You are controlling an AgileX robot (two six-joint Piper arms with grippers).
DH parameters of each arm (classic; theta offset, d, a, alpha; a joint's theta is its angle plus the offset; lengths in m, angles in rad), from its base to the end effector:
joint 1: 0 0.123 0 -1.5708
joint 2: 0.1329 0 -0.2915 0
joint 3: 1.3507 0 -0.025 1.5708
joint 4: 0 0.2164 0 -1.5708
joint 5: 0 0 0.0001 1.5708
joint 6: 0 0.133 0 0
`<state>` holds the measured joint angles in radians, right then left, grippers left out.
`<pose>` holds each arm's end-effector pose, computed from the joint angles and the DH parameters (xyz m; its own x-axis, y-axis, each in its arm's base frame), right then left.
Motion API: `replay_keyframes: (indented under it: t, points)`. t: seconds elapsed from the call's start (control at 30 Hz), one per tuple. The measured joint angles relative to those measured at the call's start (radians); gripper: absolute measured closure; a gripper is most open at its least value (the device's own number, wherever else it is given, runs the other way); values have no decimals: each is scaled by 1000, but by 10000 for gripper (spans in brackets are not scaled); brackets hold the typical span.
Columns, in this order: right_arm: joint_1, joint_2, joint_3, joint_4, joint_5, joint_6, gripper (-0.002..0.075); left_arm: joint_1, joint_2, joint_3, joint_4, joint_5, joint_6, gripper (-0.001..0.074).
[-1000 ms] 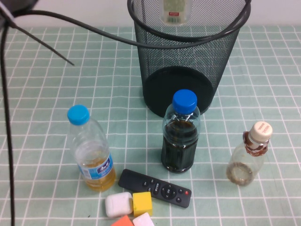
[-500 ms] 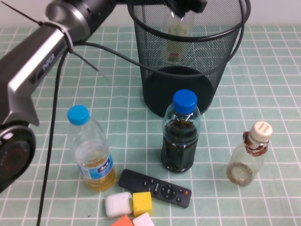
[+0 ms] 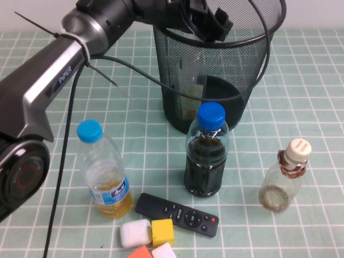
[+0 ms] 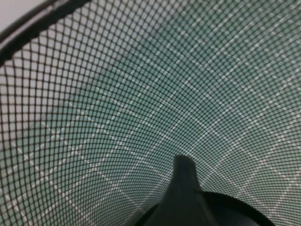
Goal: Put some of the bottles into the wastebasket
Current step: Place the bottle in the trash can, then pick up a bottle from the table with right arm
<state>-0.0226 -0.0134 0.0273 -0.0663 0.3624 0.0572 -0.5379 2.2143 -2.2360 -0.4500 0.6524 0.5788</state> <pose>0.0519 -0.0043 0.1606 -0.2845 0.0016 -0.9587 0.0437 0.9990 -0.0113 0.4368 -0.3015 0.3185 -0.2516 0.3868 -0.8872 0.7640 0.6421 0.0632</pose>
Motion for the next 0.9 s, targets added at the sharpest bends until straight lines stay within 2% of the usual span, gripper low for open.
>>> replay_keyframes:
  t: [0.1, 0.17, 0.2, 0.23, 0.33, 0.37, 0.5, 0.6, 0.7, 0.9]
  points:
    - [0, 0, 2, 38, -33, 6, 734, 0, -22, -27, 0, 54, -21, 299]
    - [0, 0, 2, 99, -90, 17, 734, 0, -54, -53, 2, 109, -58, 393]
    - [0, 0, 2, 135, -119, 22, 734, 0, -73, -69, 2, 145, -84, 463]
    - [-6, -21, 0, 264, -337, 31, 733, 0, -93, -84, 2, 182, -104, 542]
    - [-6, -21, 0, 283, -421, 31, 733, 0, -150, -111, 2, 291, -129, 679]
    - [0, 0, 2, 261, -287, 30, 735, 0, -165, -114, 2, 318, -129, 699]
    - [0, 0, 2, 308, -373, 47, 736, 0, -228, -116, 3, 427, -133, 729]
    - [0, 0, -15, 374, -339, 57, 735, 0, -261, -116, 10, 482, -133, 734]
    - [0, 29, -131, 397, -167, 61, 735, 0, -298, -116, 45, 530, -141, 736]
    - [0, 274, -457, 332, 283, 26, 735, 0, -441, -91, 180, 601, -198, 736]
